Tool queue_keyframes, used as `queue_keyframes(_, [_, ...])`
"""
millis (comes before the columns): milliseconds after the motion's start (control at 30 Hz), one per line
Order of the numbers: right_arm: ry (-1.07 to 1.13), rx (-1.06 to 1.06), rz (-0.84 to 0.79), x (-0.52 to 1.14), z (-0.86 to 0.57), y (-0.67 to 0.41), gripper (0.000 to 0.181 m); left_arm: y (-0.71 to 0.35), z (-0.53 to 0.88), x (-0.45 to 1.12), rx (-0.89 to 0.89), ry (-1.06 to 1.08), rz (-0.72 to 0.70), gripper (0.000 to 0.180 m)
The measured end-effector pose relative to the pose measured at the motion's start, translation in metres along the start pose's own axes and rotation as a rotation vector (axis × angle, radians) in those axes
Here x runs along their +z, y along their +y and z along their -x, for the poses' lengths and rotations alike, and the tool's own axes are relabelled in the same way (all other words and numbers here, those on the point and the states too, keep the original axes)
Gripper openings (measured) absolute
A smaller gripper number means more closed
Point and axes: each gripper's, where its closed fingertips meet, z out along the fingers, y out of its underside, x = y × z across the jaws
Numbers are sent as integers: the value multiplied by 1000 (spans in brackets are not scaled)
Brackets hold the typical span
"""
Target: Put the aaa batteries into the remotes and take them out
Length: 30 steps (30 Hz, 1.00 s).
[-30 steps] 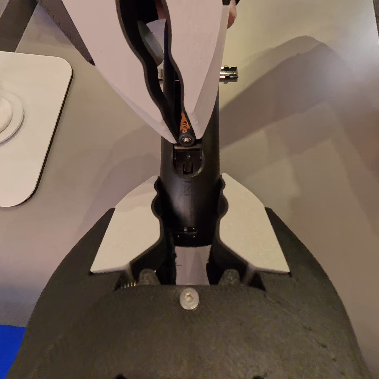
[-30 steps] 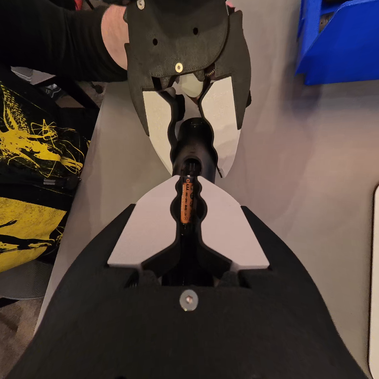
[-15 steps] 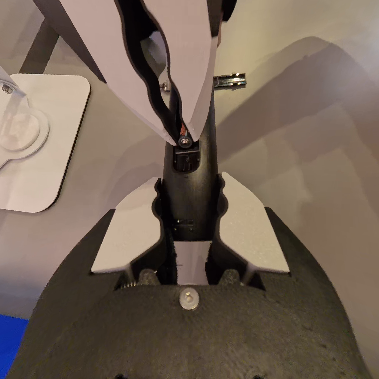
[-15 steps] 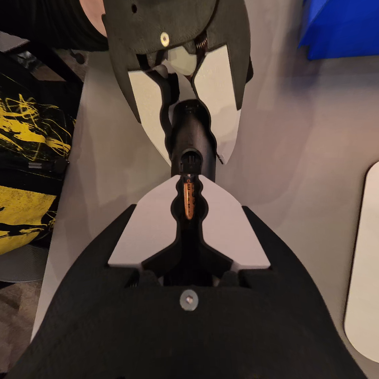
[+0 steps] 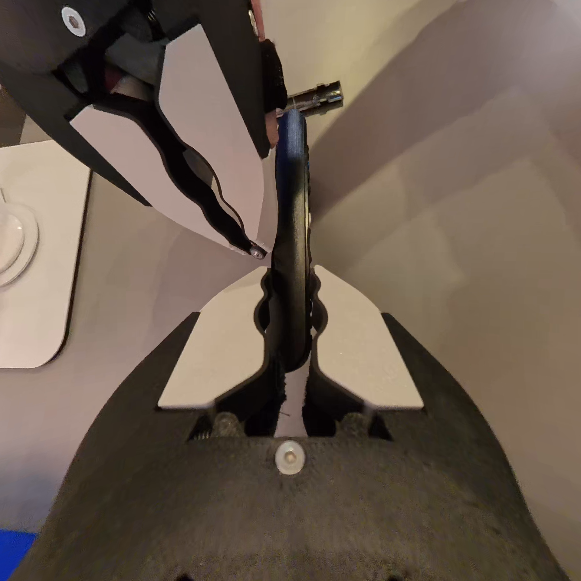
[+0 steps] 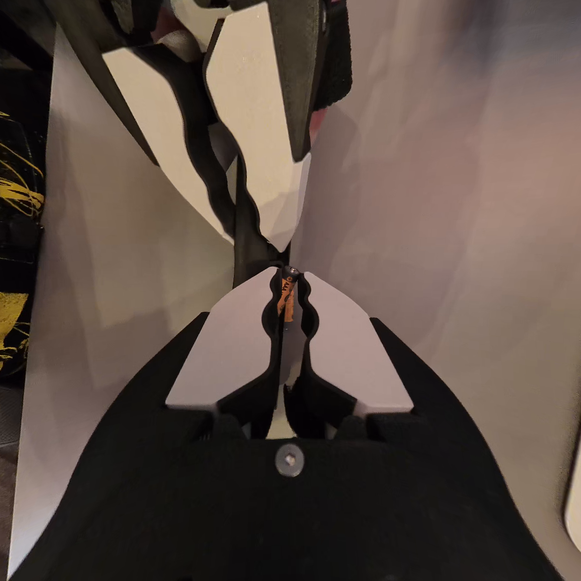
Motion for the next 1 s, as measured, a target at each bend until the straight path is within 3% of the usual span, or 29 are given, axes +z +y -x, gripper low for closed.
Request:
queue_keyframes(200, [46, -36, -35, 10, 16, 0, 10, 12, -17, 7, -11, 28, 47, 34])
queue_keyframes(600, [169, -89, -100, 28, 42, 7, 10, 15, -45, 13, -79, 58, 40, 37])
queue_keyframes(633, [171, -96, -104, 30, 46, 8, 10, 15, -46, 12, -105, 64, 39, 50])
queue_keyframes(900, [201, -89, -136, 36, 53, 13, 10, 38, -49, 17, -102, 93, 236, 58])
queue_keyframes(1000, [192, -89, -138, 36, 54, 14, 10, 36, -49, 19, -81, 126, 277, 50])
